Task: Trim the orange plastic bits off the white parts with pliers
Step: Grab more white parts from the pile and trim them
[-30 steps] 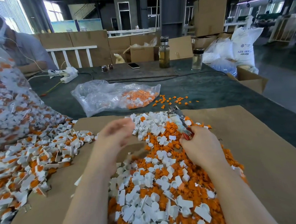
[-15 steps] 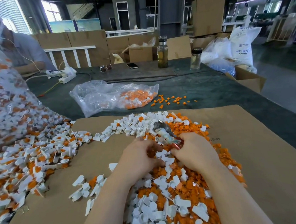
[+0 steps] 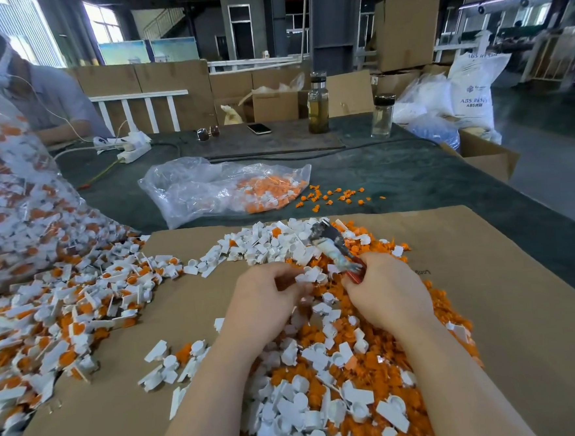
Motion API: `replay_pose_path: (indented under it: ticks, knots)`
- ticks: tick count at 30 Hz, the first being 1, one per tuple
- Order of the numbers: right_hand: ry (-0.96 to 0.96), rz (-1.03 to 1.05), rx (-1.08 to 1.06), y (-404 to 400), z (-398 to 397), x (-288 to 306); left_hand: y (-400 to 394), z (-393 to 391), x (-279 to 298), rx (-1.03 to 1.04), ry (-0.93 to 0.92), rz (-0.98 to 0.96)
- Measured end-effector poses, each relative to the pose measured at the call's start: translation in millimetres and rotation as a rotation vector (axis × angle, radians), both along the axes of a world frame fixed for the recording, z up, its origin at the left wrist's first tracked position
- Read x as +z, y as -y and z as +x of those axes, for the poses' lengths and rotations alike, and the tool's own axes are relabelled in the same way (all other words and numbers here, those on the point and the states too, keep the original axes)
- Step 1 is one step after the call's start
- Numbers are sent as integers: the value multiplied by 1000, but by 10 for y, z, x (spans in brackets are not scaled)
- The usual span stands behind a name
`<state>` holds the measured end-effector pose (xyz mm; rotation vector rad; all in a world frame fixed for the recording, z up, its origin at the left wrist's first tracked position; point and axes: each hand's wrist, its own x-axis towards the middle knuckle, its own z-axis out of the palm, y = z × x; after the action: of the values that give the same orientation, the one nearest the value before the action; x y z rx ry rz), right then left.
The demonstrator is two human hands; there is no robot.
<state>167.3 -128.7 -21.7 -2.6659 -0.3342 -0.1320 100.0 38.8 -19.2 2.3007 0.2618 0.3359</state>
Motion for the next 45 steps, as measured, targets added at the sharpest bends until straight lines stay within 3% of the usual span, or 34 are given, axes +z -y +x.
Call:
replay_pose_path:
  ticks: [7, 10, 16, 23, 28, 32, 39, 42, 45]
  knots:
    - [-15, 83, 17, -9, 17, -11, -32, -21, 64, 187, 61, -509]
    - [15, 55, -4, -15, 18, -22, -79, -9, 31, 217, 93, -383]
    - [52, -70, 28, -81, -26, -42, -130, -26, -25, 104, -96, 164]
    - [58, -64, 58, -121, -46, -46, -104, -25, -24, 22, -90, 219]
    - [70, 49, 40, -104, -57, -15, -54, -15, -49, 86, -38, 308]
    - [52, 230, 45, -95, -54, 14, -50, 2, -35, 174, 18, 92]
    - [25, 544, 54, -109, -59, 68, 25, 20, 55, 166, 116, -682]
    - [29, 607, 86, -103, -73, 82, 32, 13, 61, 190, 128, -808]
    - [33, 613, 130, -119, -95, 81, 34, 16, 62, 225, 152, -813]
